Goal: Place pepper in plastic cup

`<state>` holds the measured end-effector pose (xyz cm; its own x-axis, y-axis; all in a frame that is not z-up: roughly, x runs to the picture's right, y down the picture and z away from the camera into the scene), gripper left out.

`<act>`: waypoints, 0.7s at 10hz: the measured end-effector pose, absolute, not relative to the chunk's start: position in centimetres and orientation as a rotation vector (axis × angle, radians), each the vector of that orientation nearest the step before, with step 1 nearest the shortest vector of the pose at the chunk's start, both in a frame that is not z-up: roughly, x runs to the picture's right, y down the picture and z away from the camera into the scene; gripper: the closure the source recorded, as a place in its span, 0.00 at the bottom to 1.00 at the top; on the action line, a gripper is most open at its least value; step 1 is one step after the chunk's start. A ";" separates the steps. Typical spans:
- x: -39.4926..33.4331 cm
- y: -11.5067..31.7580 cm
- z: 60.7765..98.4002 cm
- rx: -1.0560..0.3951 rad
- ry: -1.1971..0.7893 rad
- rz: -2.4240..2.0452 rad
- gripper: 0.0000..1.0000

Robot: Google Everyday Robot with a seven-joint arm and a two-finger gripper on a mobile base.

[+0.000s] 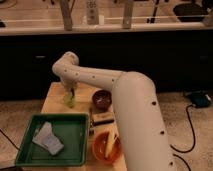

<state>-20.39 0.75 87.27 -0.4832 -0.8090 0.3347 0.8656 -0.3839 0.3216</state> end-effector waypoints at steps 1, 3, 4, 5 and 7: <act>-20.6 1.1 87.1 -0.156 -0.570 -1.997 0.98; -21.3 2.0 86.7 -0.168 -0.607 -1.987 0.80; -21.3 2.1 86.6 -0.170 -0.611 -1.983 0.70; -21.3 2.3 86.5 -0.175 -0.618 -1.974 0.59; -21.3 2.4 86.4 -0.184 -0.622 -1.964 0.40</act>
<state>-21.26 2.43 86.35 -0.4659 -0.7949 0.3888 0.8738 -0.3441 0.3435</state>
